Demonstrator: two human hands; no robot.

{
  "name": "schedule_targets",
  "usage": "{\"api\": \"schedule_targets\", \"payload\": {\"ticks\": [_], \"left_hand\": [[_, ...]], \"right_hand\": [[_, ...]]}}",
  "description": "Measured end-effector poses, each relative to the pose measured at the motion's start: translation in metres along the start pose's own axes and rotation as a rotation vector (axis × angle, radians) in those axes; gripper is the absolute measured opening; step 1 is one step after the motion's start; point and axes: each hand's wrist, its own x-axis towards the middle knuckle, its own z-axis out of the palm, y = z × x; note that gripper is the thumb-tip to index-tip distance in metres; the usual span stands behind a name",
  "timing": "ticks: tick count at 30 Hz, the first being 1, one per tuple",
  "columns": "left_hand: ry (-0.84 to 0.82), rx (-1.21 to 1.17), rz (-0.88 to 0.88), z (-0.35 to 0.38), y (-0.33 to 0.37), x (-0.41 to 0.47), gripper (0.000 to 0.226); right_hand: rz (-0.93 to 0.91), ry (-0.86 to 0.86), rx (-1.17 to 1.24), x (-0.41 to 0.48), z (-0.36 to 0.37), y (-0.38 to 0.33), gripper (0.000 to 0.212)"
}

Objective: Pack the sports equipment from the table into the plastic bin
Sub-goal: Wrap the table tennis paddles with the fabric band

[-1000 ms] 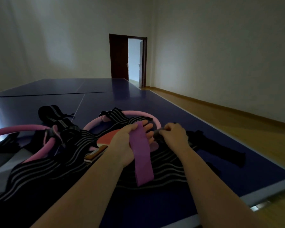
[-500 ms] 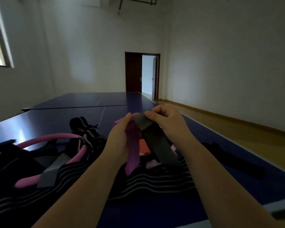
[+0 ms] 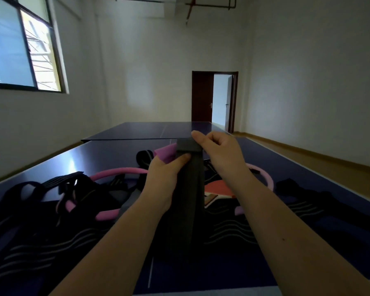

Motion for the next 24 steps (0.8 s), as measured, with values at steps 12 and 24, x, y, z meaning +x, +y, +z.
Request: {"api": "schedule_targets", "payload": {"ticks": [12,24], "left_hand": [[0.109,-0.320,-0.327,-0.061,0.008,-0.015,0.072],[0.054,-0.130,-0.271,-0.075,0.023,-0.026,0.089]], "right_hand": [[-0.124,-0.115,0.072,-0.022,0.056,-0.012,0.010],[-0.028,0.013,0.158,0.005,0.097,-0.032,0.015]]}}
